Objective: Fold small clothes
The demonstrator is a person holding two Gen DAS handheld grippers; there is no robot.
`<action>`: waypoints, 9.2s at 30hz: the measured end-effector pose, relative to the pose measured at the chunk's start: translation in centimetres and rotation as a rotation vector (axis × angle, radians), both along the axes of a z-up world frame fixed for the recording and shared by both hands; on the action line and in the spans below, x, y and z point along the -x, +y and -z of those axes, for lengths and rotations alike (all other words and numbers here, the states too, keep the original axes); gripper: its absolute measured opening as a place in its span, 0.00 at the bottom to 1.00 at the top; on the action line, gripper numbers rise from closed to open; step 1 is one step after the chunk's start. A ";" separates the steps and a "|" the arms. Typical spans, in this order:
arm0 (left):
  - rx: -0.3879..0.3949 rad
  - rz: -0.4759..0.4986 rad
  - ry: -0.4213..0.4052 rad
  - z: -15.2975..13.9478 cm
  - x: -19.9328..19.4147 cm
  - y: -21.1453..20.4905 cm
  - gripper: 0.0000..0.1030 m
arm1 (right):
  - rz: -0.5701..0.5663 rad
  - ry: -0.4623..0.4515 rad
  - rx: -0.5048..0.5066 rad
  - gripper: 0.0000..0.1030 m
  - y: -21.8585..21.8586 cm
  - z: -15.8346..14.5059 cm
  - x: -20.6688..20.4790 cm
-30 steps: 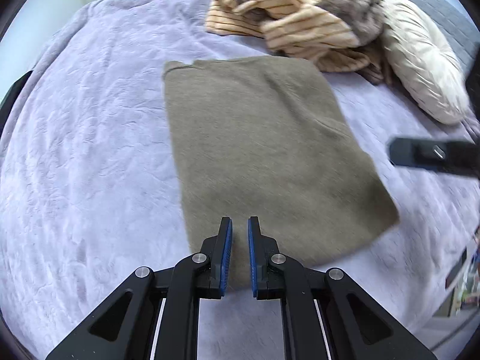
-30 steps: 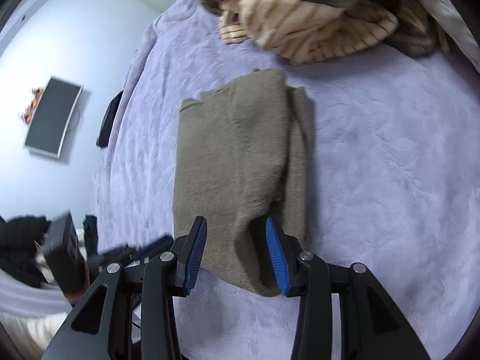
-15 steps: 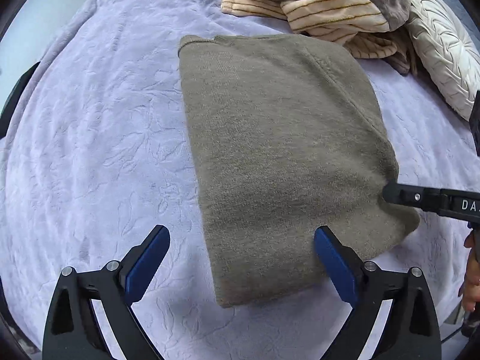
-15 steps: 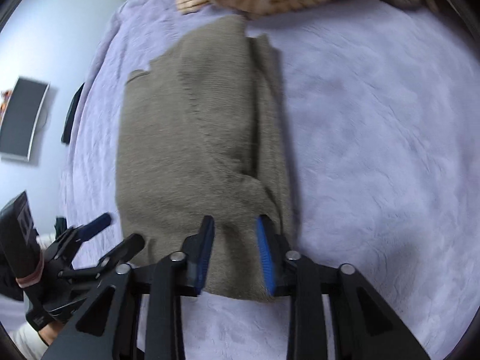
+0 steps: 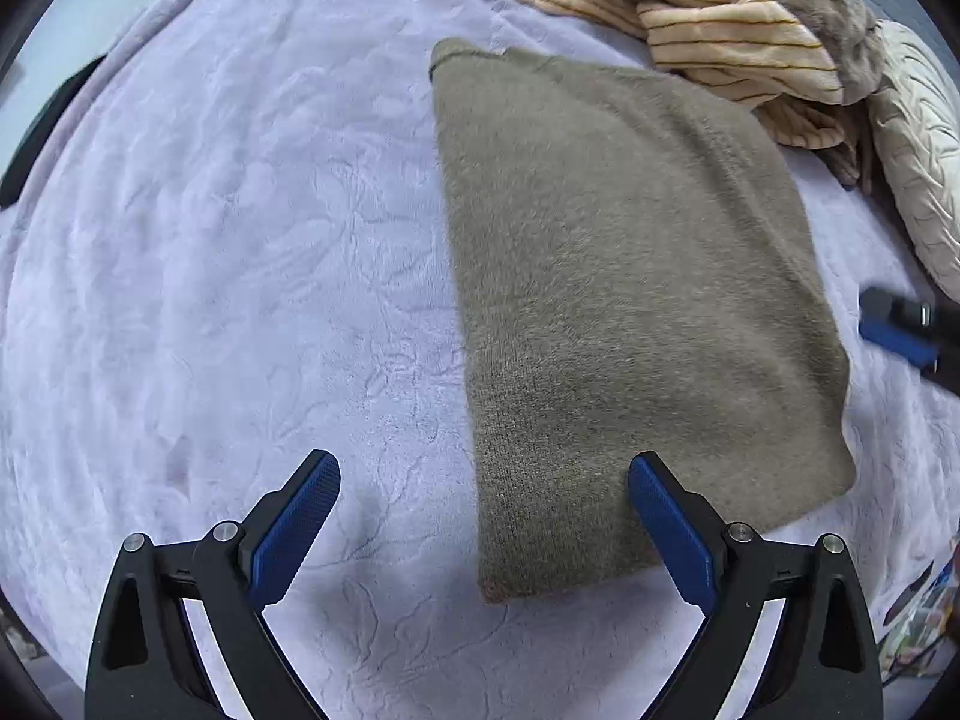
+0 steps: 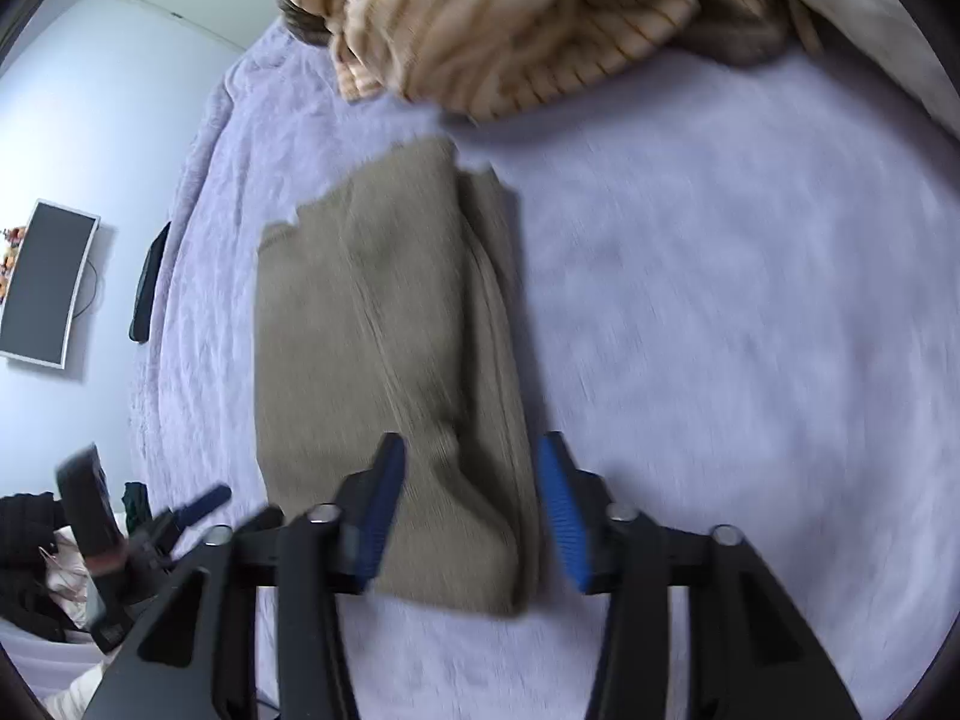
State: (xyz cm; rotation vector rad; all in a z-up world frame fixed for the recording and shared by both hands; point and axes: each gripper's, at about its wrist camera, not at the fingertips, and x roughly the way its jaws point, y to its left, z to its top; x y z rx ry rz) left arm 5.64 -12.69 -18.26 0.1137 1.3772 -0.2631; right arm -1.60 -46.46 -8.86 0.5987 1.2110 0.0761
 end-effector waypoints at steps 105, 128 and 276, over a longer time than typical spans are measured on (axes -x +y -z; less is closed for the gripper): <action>0.396 0.041 0.181 7.4 -3.5 -6.0 0.94 | -0.178 0.021 -0.329 0.72 -1.6 8.4 -12.5; 0.512 0.079 0.061 -0.7 1.2 -1.5 0.47 | -0.195 -0.036 -0.431 0.37 2.0 0.7 -9.7; -0.125 -0.022 -0.015 -6.7 10.8 12.3 0.98 | -0.100 0.196 0.432 1.00 22.7 -3.8 10.5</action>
